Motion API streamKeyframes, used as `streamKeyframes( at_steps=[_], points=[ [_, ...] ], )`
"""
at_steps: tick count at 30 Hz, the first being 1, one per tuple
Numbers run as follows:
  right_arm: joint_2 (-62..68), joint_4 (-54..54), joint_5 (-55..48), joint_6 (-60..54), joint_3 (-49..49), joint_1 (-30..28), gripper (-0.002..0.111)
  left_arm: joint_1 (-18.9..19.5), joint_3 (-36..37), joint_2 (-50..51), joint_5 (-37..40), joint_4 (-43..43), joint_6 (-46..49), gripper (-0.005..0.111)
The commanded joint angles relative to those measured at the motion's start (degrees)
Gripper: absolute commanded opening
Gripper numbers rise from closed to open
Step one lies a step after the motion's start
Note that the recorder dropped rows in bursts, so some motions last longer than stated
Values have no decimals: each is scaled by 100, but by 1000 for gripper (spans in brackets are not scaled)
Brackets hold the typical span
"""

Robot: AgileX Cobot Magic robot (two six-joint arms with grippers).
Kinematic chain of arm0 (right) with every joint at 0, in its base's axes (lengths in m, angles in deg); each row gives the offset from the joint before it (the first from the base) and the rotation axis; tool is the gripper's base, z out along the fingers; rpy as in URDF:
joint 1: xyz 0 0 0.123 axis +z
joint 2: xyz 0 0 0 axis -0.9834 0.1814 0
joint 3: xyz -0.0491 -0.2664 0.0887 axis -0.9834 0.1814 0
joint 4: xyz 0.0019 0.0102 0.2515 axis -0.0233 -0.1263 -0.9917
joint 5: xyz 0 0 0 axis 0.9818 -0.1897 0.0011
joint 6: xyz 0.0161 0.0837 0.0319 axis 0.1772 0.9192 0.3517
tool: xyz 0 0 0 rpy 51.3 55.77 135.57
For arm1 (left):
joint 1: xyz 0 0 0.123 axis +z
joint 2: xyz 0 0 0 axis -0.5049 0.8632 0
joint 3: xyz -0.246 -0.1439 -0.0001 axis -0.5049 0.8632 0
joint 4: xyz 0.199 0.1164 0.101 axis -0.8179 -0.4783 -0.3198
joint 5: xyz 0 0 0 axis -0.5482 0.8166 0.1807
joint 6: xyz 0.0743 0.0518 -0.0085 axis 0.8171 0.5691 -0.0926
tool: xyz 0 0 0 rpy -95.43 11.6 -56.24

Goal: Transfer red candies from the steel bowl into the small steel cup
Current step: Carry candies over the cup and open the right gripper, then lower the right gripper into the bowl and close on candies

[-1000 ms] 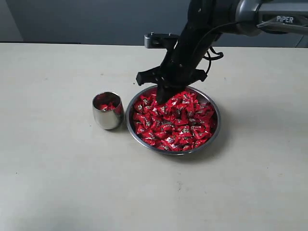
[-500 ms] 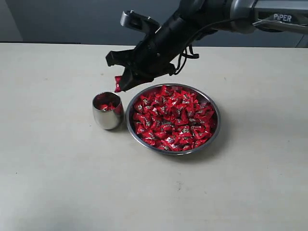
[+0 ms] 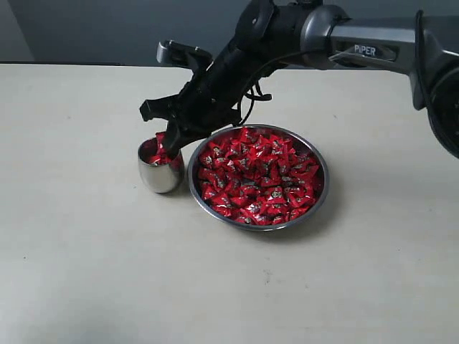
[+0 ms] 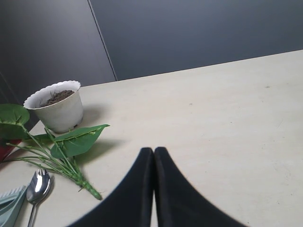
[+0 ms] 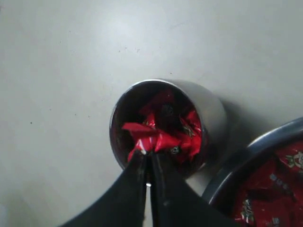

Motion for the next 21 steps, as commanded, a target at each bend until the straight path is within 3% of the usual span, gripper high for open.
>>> streamKeyframes(
  at_steps=[1,4,6,14,21],
  points=[
    [-5,46,-61,-41,-57,24,20,-16,8,-22,-76,-25,-21,0],
    [-5,84,-123,-41,-146,13,43,-16,8,-22,-76,-25,-21,0],
    [-17,149,-171,-18,-237,13,49,-16,8,-22,-76,-25,-21,0],
    [-193,483,-1053,183,-646,-312,49,-16,8,-22,-76,-25,-21,0],
    [-417,1648,-1579,564,-646,-592,49,-16,8,-22,-76,-25,-21,0]
  ],
)
